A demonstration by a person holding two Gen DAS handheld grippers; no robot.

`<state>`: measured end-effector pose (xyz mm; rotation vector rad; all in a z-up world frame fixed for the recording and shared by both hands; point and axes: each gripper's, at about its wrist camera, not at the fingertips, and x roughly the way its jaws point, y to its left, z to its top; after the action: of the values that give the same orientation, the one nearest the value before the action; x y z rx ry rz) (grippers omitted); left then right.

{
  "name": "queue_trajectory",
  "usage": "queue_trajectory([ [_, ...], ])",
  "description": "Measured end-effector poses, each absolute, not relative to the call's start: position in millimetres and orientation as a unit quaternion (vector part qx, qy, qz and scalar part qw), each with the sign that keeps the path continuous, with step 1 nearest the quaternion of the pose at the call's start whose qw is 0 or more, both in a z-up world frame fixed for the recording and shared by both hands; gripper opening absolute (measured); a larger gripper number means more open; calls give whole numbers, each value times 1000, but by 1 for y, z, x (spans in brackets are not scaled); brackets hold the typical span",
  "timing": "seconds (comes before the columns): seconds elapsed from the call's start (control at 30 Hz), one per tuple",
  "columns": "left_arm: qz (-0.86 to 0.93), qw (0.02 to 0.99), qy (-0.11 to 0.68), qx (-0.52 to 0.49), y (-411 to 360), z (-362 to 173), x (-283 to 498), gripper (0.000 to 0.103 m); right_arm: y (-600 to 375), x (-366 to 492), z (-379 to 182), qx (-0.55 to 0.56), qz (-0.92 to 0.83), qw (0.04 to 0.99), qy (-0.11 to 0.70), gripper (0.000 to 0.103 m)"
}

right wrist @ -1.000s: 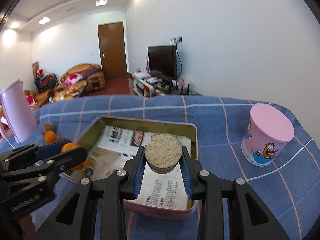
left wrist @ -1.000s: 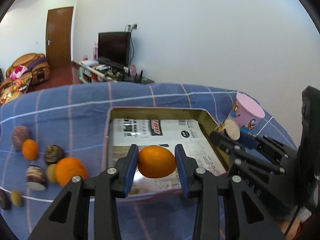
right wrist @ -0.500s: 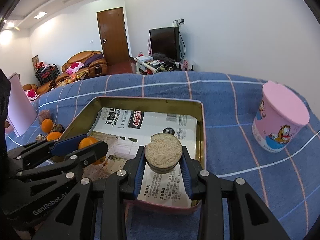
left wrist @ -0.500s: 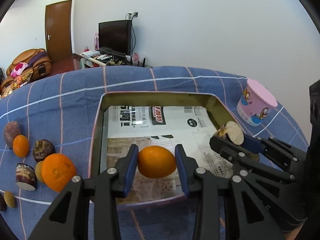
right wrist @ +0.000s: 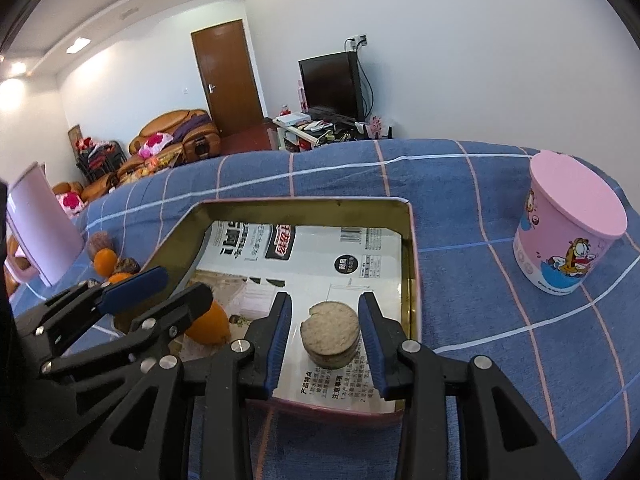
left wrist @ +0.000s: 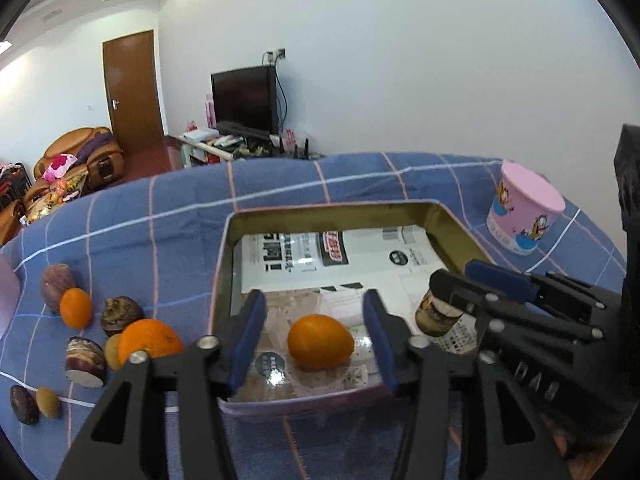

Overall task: Organize fruits
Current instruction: 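Open the right tool to drop the rice cake while the left tool releases the orange into the tin, then move both open tools back from the tin toward the remaining fruits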

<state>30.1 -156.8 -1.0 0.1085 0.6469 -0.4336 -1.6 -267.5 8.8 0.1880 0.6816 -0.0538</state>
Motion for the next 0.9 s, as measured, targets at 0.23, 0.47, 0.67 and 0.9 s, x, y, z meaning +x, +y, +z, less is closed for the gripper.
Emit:
queue_trajectory([
  [0.23,-167,954,250,11,-131,17,20,103,-274,-22,30,91,-67,965,239,69],
  [0.47,-137,959,248,23,-116,13,15,103,-265,-34,41,41,-117,977,173,73],
  [0.67,-95,967,227,63,-109,8,4,103,-256,-33,40,13,-132,976,174,73],
  [0.9,-93,966,237,53,-92,6,0,103,-255,-44,39,40,-139,975,167,73],
])
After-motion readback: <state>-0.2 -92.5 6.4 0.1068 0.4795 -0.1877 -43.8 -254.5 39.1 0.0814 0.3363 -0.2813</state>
